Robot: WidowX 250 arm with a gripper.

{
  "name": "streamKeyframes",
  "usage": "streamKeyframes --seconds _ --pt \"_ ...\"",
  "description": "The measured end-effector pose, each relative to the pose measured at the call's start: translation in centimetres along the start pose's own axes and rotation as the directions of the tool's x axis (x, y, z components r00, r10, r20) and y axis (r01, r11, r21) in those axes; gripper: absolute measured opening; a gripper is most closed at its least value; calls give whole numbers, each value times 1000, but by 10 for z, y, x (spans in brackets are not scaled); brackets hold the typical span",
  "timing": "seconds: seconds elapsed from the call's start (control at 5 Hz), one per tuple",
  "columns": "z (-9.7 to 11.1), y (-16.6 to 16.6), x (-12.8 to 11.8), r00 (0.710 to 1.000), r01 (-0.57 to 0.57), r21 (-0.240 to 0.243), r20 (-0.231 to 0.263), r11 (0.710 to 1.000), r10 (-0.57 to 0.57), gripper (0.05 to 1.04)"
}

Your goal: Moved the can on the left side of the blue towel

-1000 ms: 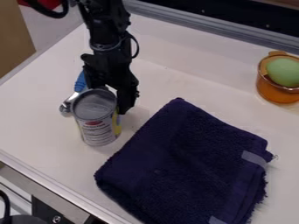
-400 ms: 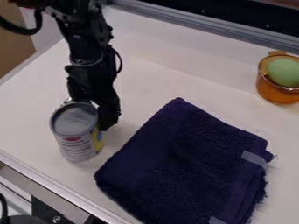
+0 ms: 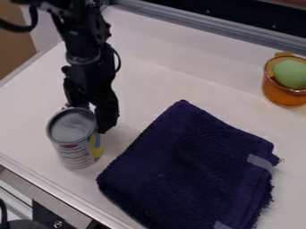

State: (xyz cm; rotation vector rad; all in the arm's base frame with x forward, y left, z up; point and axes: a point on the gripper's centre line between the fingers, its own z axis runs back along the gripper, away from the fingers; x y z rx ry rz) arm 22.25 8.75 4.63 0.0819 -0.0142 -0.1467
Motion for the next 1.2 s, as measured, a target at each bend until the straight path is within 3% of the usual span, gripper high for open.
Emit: streamKeyframes --seconds 0.2,0.4,0.8,1.2 --pt "5 -5 14 996 -89 -27 6 996 89 999" --pt "11 -11 36 968 -248 -49 19 968 249 999" --pt "31 -27 69 926 -370 -74 51 926 374 999" --pt "54 -59 72 951 -298 -93 52 950 304 999"
